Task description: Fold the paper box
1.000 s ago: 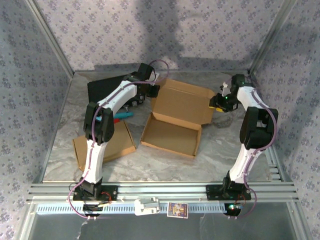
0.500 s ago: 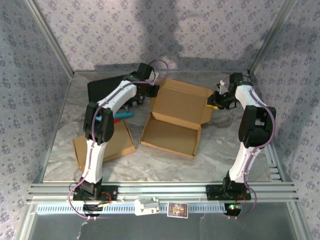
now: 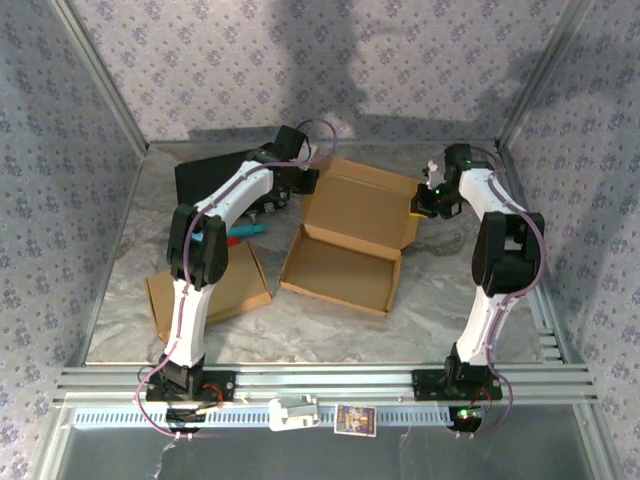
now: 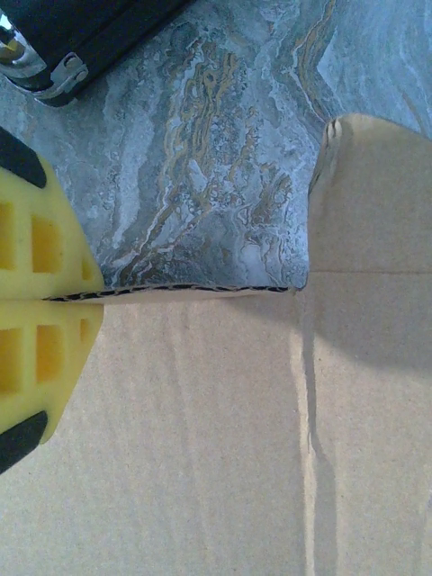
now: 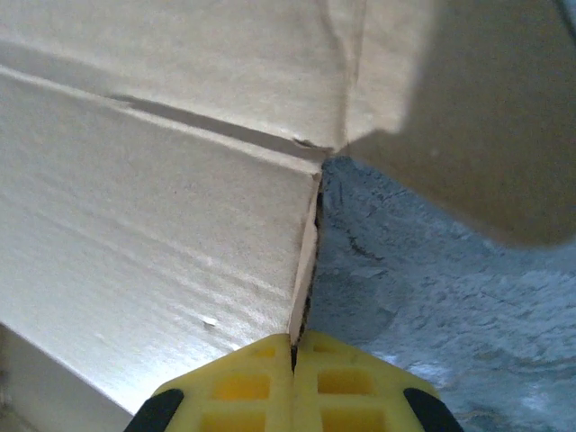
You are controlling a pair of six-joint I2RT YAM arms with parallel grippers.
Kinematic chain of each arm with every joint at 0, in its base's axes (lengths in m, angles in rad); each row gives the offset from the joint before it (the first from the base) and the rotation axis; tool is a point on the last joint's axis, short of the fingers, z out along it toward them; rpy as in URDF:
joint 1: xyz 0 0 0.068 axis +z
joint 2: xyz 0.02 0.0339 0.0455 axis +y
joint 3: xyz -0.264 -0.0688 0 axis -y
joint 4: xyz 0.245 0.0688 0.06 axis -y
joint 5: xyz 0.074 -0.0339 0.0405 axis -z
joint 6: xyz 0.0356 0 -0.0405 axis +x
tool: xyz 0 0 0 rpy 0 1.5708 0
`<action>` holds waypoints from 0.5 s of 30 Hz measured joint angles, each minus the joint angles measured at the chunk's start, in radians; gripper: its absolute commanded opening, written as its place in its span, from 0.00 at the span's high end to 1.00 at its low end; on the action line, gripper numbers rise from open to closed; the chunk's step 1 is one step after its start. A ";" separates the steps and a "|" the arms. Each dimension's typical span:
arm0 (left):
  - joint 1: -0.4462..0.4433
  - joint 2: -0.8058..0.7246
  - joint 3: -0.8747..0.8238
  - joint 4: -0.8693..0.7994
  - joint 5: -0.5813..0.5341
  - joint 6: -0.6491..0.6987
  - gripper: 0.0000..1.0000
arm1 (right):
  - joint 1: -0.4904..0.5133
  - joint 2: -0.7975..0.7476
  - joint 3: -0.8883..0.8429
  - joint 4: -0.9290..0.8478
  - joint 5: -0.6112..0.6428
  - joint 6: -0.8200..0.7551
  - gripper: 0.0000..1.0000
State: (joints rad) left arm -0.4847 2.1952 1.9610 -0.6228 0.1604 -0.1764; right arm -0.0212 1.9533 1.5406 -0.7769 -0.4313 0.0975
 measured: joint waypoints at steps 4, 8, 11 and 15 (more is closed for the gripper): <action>0.000 0.000 -0.002 0.044 -0.001 -0.040 0.96 | 0.040 -0.085 -0.062 0.079 0.121 0.018 1.00; 0.000 -0.045 -0.081 0.158 -0.016 -0.097 0.95 | 0.091 -0.195 -0.116 0.172 0.246 0.045 1.00; 0.005 -0.093 -0.143 0.247 -0.028 -0.127 0.95 | 0.134 -0.236 -0.137 0.239 0.342 0.058 1.00; 0.012 -0.148 -0.208 0.371 -0.027 -0.145 0.94 | 0.173 -0.277 -0.222 0.365 0.442 0.082 1.00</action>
State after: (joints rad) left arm -0.4728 2.0468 1.7535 -0.2516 0.1337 -0.3218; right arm 0.1516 1.6768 1.3182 -0.4122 0.0105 0.1795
